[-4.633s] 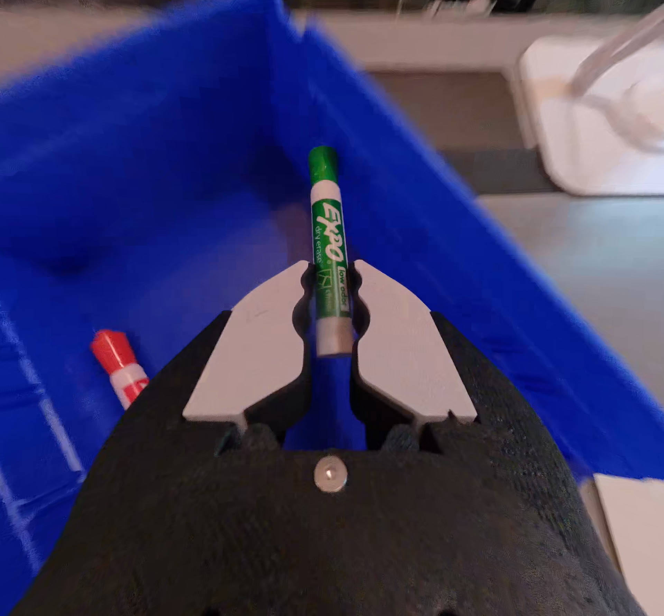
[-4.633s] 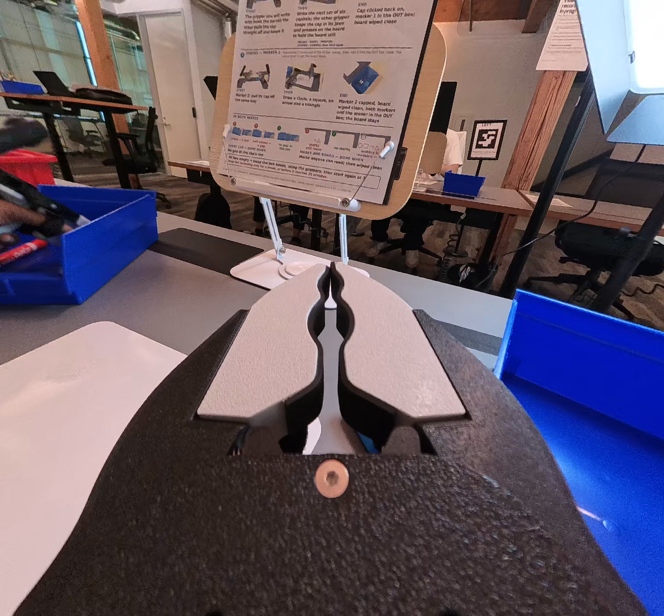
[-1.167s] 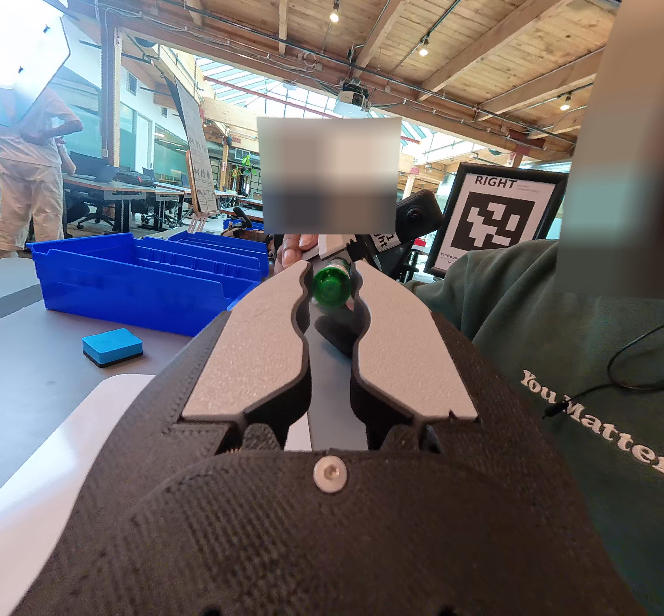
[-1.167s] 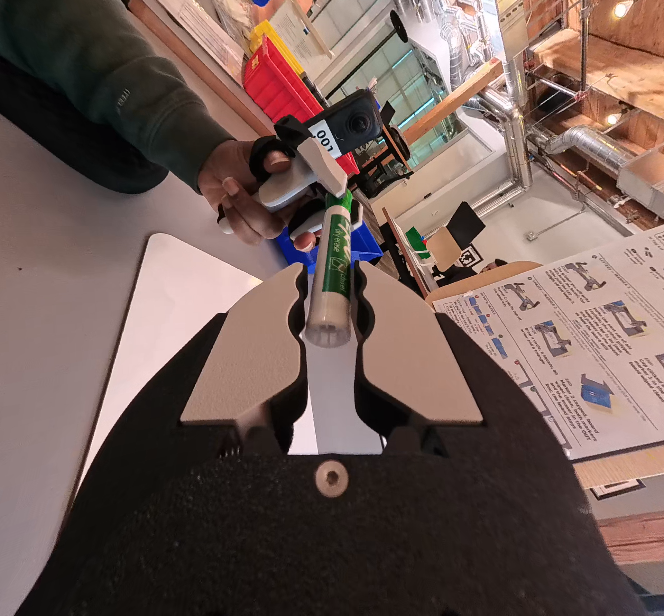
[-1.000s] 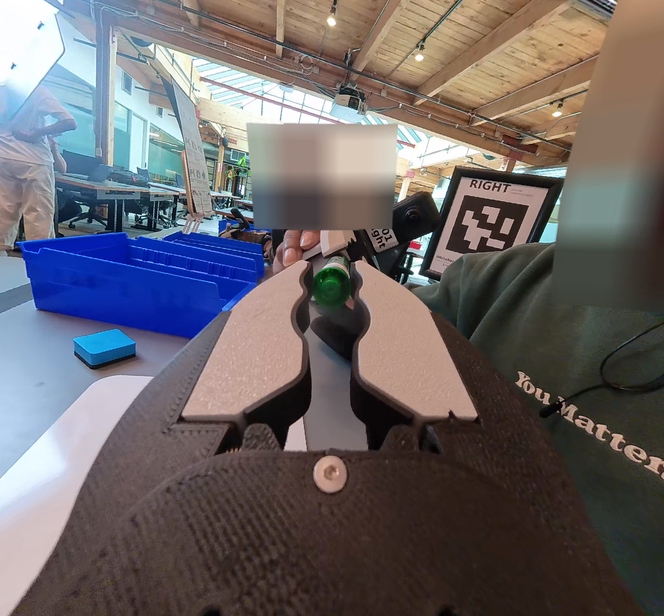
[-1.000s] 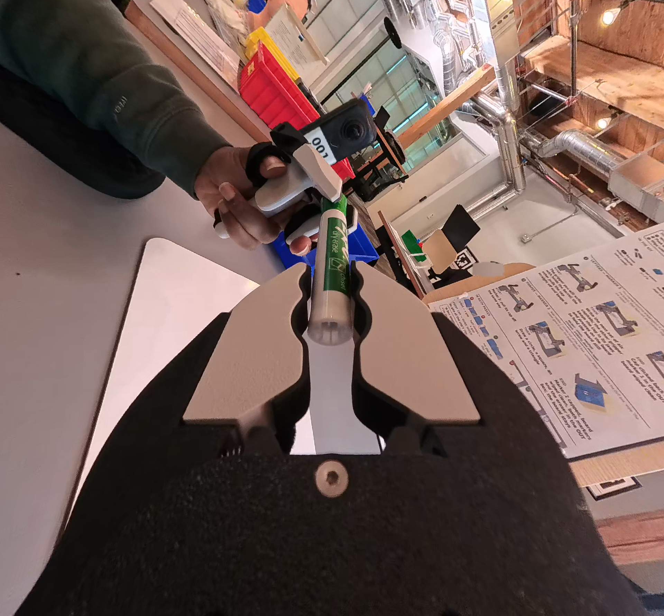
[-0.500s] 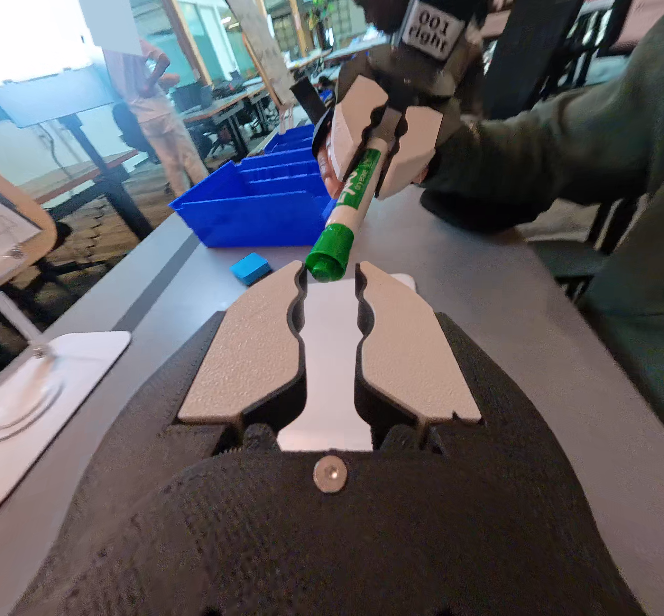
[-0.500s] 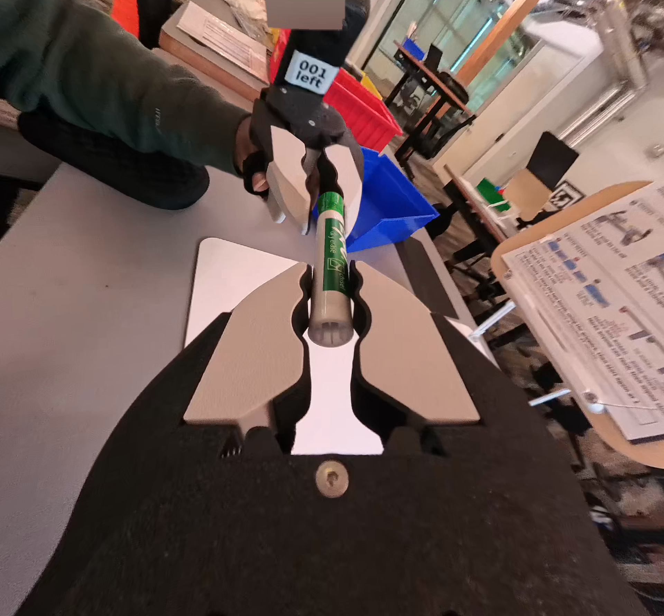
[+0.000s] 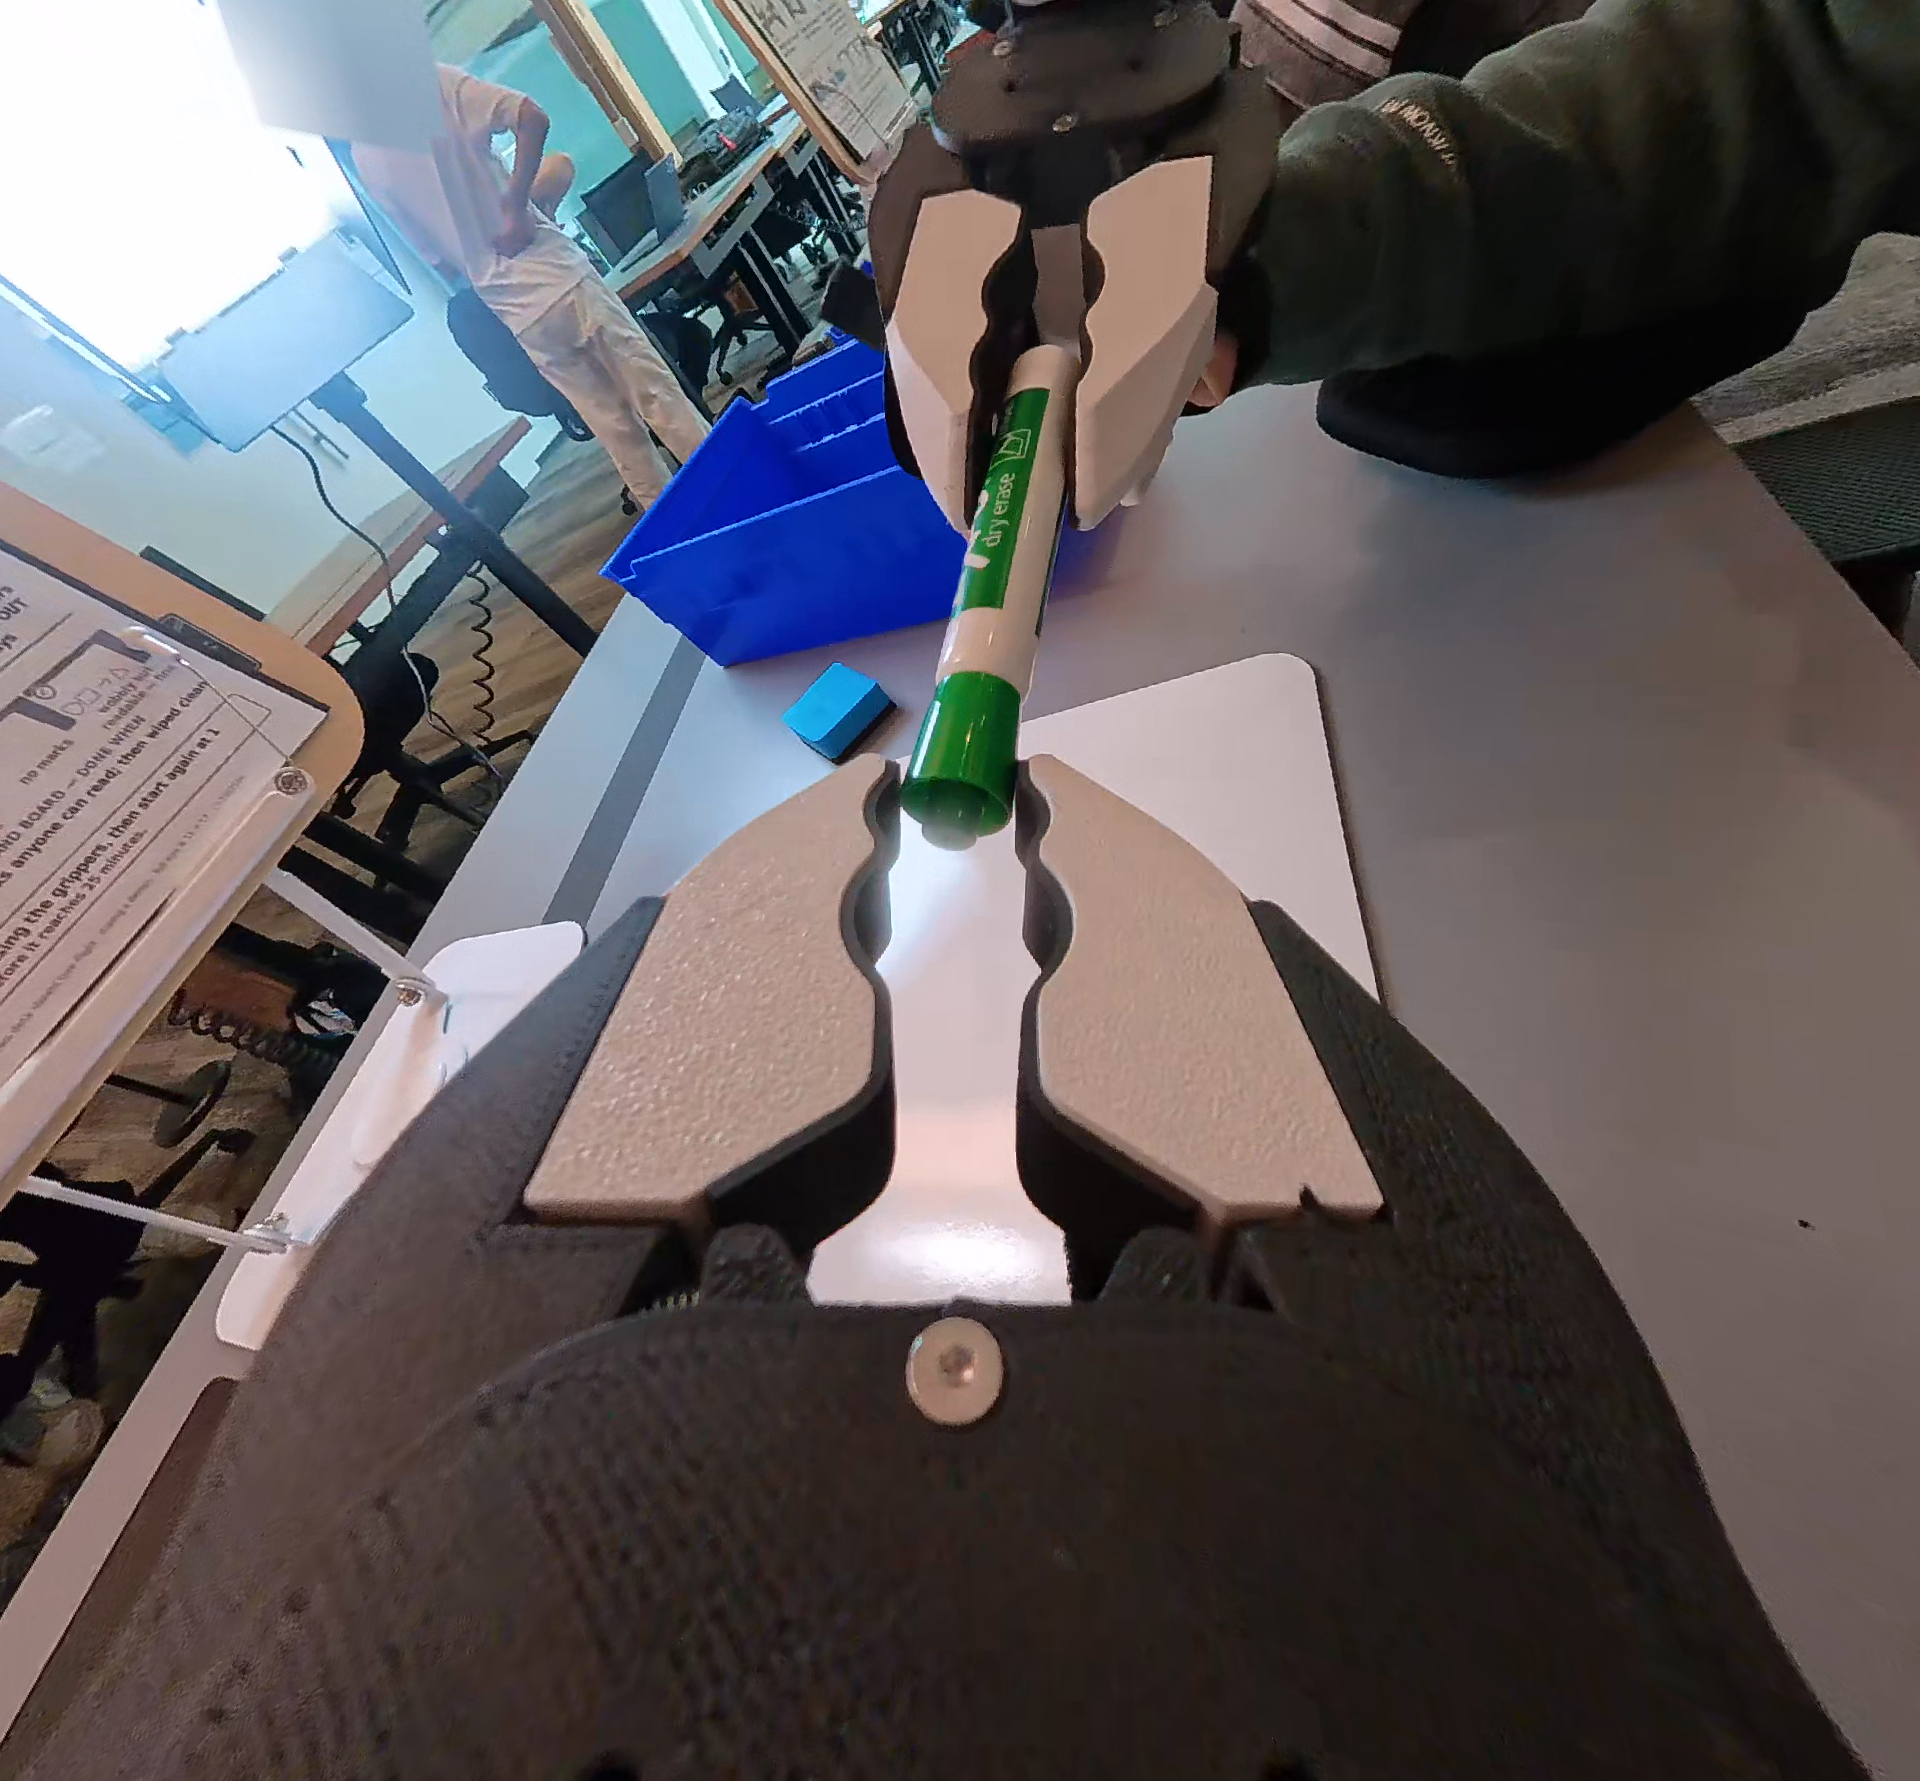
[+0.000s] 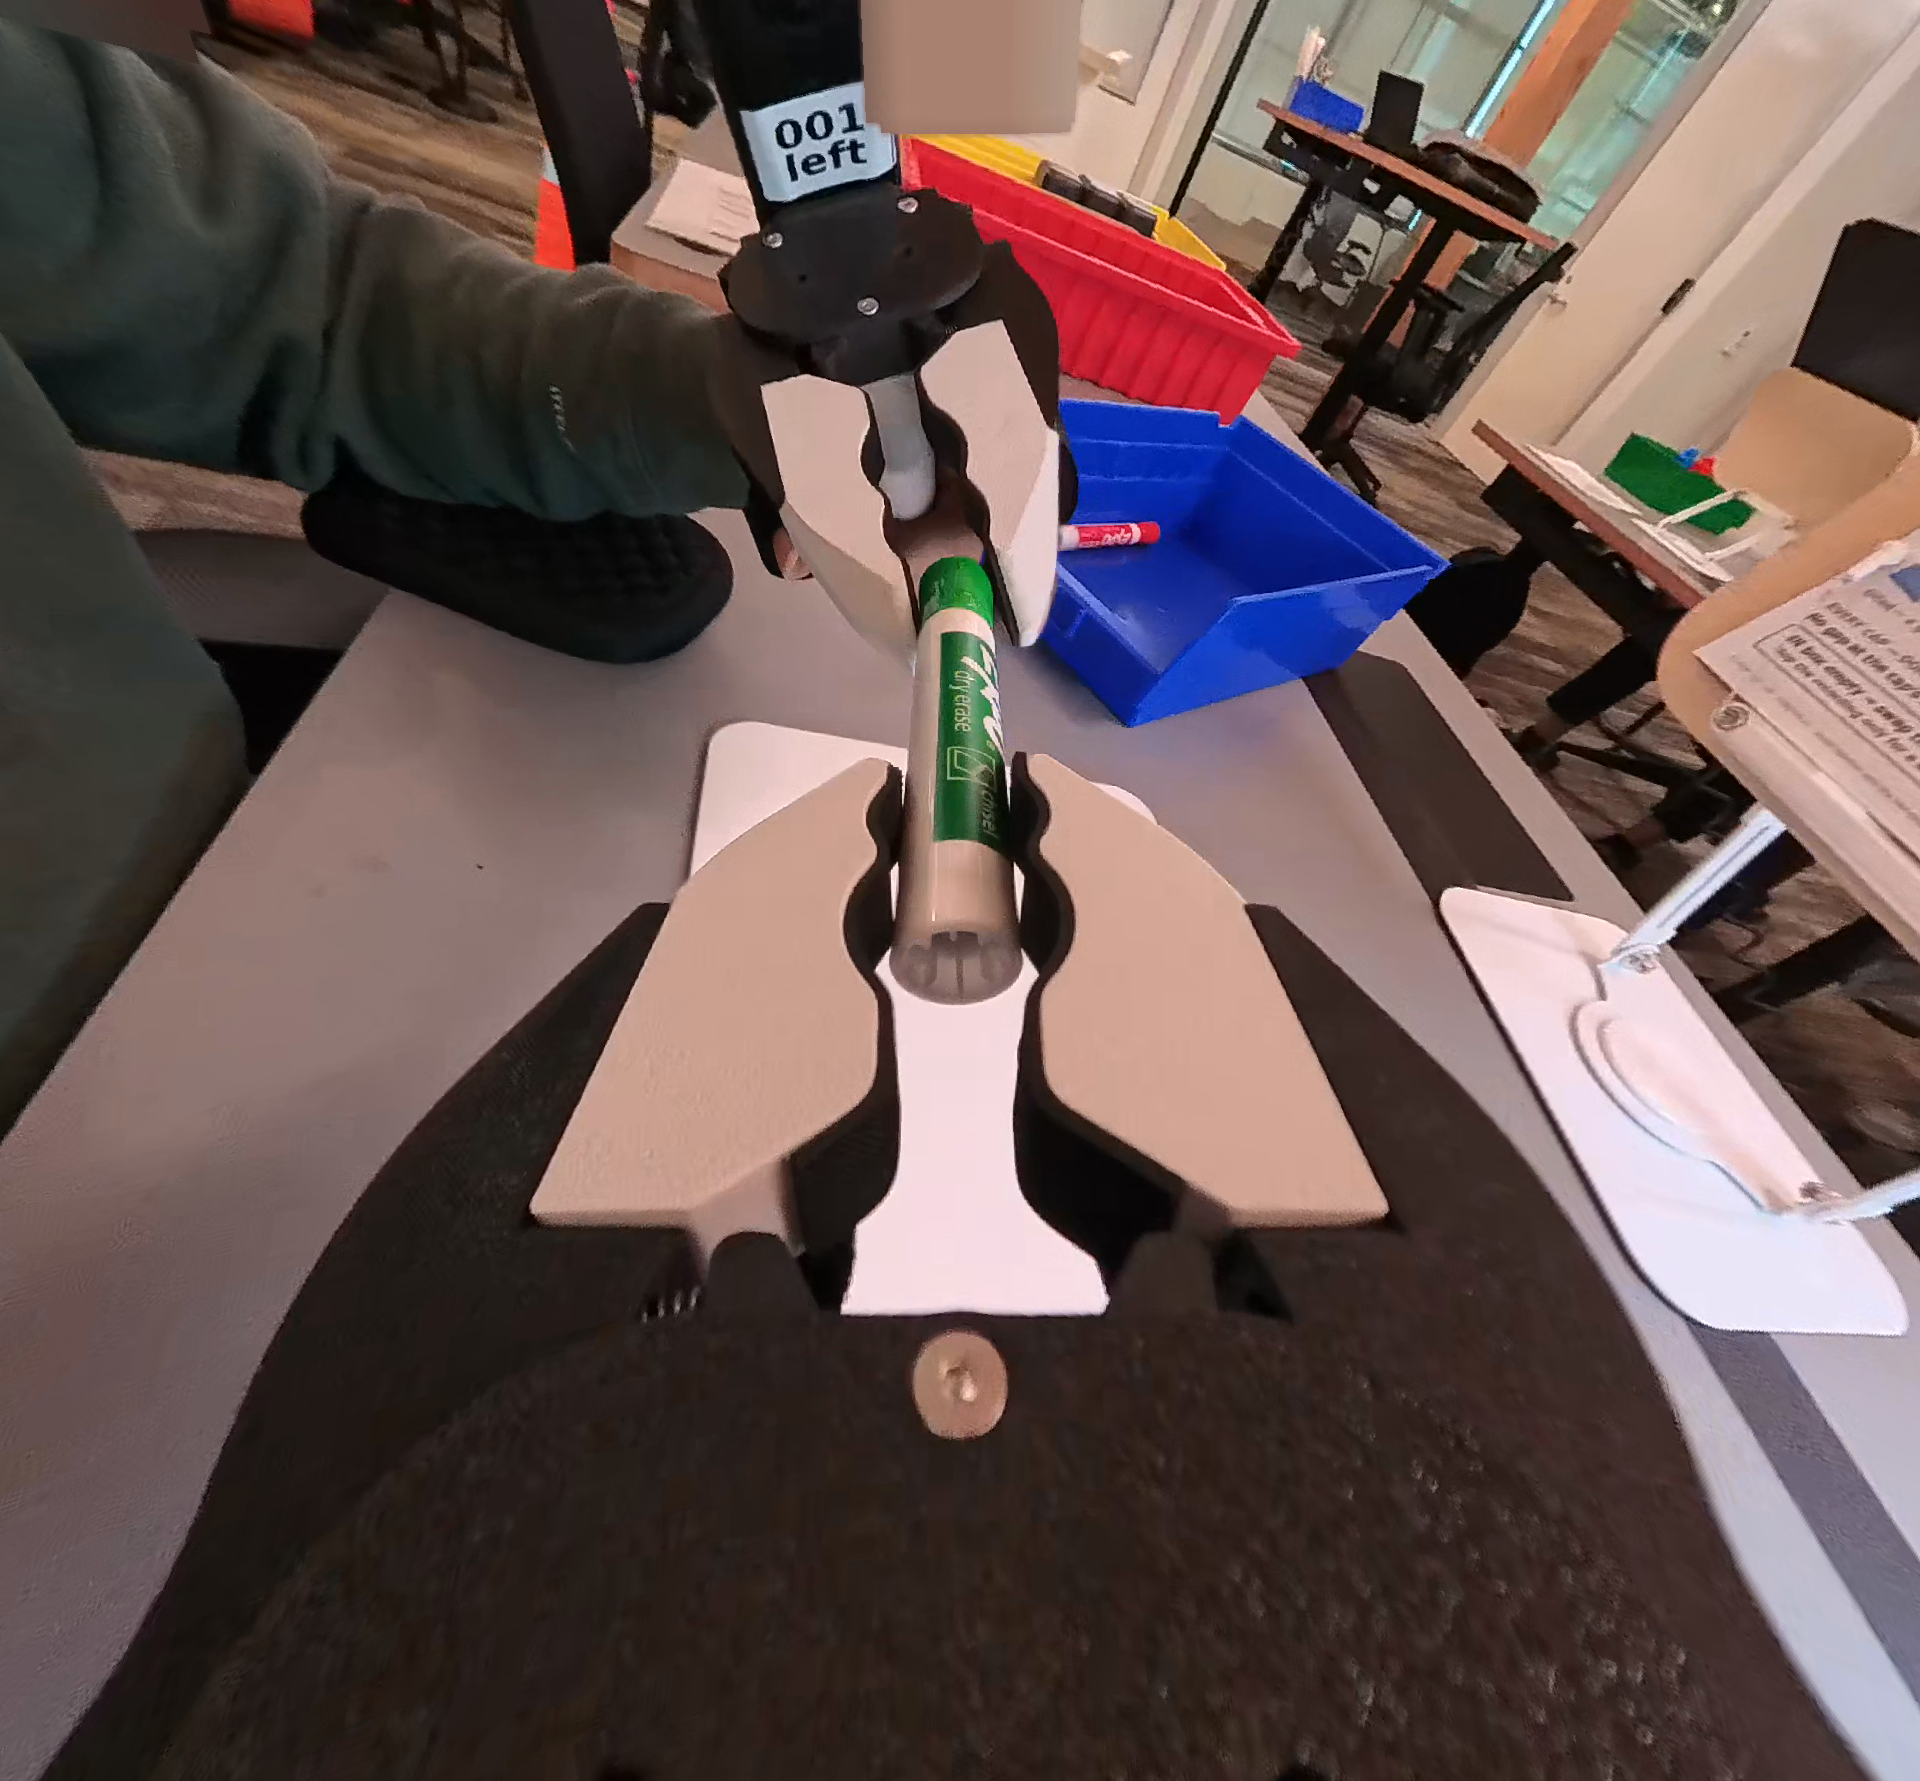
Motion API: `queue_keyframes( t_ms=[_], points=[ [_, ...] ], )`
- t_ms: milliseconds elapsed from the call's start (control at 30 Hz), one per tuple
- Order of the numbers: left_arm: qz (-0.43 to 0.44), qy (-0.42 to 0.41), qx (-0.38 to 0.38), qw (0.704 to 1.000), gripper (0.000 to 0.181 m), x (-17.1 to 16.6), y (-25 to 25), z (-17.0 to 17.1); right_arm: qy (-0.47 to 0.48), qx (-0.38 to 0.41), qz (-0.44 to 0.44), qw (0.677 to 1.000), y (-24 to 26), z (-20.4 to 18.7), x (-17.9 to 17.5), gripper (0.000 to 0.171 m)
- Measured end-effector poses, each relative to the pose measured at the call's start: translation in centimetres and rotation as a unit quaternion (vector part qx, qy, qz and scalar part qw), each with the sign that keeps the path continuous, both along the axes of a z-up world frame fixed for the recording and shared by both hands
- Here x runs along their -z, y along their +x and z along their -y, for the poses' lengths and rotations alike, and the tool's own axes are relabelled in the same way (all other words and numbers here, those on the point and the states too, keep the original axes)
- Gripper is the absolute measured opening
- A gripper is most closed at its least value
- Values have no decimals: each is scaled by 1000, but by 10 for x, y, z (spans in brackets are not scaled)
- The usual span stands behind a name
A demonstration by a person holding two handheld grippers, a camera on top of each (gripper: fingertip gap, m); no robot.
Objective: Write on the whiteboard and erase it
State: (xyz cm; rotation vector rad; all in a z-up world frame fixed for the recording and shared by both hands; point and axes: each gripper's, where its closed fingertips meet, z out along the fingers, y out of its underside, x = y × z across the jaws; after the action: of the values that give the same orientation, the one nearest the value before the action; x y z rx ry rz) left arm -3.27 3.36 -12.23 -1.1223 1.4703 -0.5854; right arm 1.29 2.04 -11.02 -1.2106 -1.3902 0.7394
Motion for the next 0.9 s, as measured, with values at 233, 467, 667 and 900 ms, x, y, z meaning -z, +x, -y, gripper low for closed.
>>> queue_keyframes(
  t_ms=[233, 467, 667, 900],
  points=[
    [13, -8, 21, 1000, 21, -2, 1, 6, -16, -12, -2, 1000, -1, 2, 3, 20],
    [7, -24, 33, 999, 20, 4, 2, 9, -34, -20, -2, 999, -2, 2, 9, 20],
    [-6, -16, 36, 999, 20, 2, 0, 9, -31, -23, -12, 999, -3, 2, 9, 20],
    [-3, -27, 45, 999, 20, 0, -4, 7, -34, -24, -20, 999, -7, -1, 10, 20]
  ],
)
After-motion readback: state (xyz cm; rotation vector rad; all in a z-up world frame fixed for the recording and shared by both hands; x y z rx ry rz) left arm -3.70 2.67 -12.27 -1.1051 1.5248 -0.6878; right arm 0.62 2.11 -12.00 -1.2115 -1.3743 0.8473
